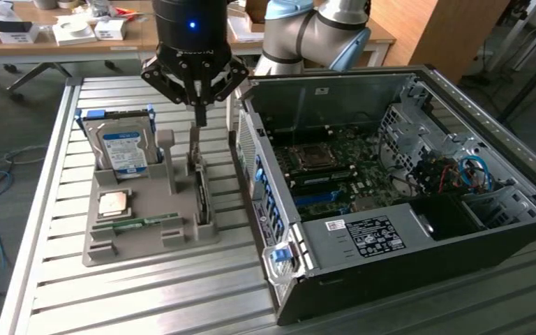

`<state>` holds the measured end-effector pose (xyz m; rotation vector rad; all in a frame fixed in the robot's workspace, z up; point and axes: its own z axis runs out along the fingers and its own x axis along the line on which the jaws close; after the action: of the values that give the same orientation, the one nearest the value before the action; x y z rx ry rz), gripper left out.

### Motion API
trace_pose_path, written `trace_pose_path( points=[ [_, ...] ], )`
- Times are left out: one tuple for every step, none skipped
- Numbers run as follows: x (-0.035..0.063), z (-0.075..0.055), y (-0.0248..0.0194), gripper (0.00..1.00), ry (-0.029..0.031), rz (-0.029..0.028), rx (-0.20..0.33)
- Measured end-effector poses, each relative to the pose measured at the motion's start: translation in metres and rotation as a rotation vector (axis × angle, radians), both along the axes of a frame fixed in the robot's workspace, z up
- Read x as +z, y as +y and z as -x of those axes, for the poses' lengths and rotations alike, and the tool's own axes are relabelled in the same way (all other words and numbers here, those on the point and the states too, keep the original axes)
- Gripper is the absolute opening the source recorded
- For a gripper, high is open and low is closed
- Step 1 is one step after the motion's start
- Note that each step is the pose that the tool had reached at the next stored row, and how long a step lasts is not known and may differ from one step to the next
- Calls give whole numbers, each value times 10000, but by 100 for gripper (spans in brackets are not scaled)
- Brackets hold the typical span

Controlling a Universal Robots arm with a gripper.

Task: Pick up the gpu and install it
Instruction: 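Reach for the gpu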

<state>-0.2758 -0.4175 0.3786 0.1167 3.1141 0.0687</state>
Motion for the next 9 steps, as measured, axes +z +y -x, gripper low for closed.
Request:
trace_pose_path(
  points=[
    [-9, 1, 0, 11, 0, 0, 1],
    [-17, 1, 0, 11, 1, 0, 1],
    [-23, 2, 0, 11, 2, 0, 0],
    [-24, 2, 0, 11, 2, 1, 0],
    [-24, 2, 0, 11, 3, 1, 0],
    [-25, 2, 0, 11, 3, 1, 0],
    [-28, 9, 1, 11, 0, -1, -3],
    [-30, 17, 1, 11, -1, -2, -4],
    [-31, 25, 0, 11, 0, -1, -1]
  ],
)
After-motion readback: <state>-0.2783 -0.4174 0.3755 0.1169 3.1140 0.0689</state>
